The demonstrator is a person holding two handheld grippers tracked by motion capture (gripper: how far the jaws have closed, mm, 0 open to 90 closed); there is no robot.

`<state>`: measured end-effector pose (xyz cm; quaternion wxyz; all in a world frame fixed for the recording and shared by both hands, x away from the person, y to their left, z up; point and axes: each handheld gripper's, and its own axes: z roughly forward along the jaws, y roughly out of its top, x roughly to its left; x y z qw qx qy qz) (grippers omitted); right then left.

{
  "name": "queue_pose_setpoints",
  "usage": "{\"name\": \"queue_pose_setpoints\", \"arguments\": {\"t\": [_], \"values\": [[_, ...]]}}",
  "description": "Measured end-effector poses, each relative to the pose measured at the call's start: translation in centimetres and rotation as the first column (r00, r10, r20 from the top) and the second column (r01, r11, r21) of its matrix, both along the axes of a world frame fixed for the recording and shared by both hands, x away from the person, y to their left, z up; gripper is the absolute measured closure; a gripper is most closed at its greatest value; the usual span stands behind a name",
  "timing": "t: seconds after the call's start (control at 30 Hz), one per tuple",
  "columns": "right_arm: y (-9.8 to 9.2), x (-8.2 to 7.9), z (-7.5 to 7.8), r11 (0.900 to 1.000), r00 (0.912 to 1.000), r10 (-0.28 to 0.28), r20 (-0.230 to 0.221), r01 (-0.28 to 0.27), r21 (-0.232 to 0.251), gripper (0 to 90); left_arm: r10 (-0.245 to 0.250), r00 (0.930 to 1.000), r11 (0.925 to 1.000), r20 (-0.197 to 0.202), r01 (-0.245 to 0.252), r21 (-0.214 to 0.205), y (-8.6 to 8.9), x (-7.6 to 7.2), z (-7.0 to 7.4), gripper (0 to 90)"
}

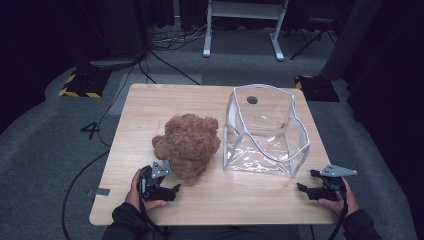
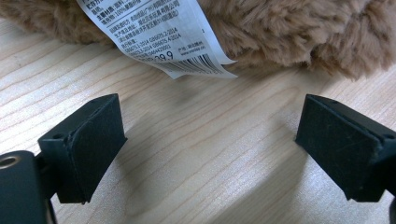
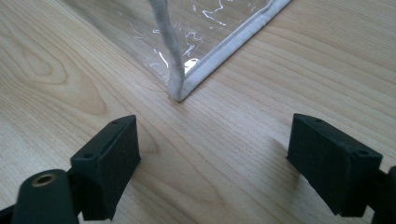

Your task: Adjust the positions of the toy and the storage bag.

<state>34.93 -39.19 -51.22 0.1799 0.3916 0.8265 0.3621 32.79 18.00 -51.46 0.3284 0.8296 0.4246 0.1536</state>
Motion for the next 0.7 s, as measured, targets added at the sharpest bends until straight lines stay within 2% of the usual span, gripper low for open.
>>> {"name": "queue_pose_setpoints", "arguments": {"t": [0.2, 0.27, 0.37, 0.5, 0.53, 0.57, 0.7], "values": [[-0.2, 0.0, 0.2, 0.9999, 0.9999, -0.009, 0.007, 0.009, 0.008, 19.8, 0.007, 1.0000, 1.0000, 0.006, -0.007, -0.003, 0.2, 0.0, 0.1, 10.0], [-0.3, -0.1, 0.7, 0.9999, 0.9994, -0.012, 0.031, 0.012, 0.013, 20.2, 0.010, 0.9999, 0.9999, 0.011, -0.010, -0.006, 0.3, 0.0, 0.1, 13.2], [-0.3, -0.3, 1.7, 0.9992, 0.9978, -0.019, 0.063, 0.017, 0.035, 20.7, 0.011, 0.9998, 0.9999, 0.017, -0.011, -0.012, 0.3, -0.1, 0.1, 15.9], [-0.2, -0.8, 3.4, 0.9983, 0.9933, -0.005, 0.115, -0.002, 0.058, 21.4, 0.015, 0.9999, 0.9996, 0.008, -0.015, -0.023, 0.3, -0.2, 0.1, 16.4], [-0.2, -0.8, 3.7, 0.9980, 0.9923, -0.002, 0.124, -0.006, 0.064, 21.6, 0.012, 0.9998, 0.9997, 0.018, -0.012, -0.019, 0.4, -0.1, 0.2, 16.4], [-0.1, -0.8, 4.2, 0.9973, 0.9905, 0.002, 0.138, -0.012, 0.072, 21.7, 0.013, 0.9998, 0.9996, 0.013, -0.013, -0.026, 0.4, -0.2, 0.3, 16.4], [0.1, -0.6, 5.9, 0.9962, 0.9846, 0.015, 0.174, -0.030, 0.082, 21.7, 0.009, 0.9993, 0.9984, 0.037, -0.007, -0.057, 0.4, -0.4, 1.0, 16.5]]}}
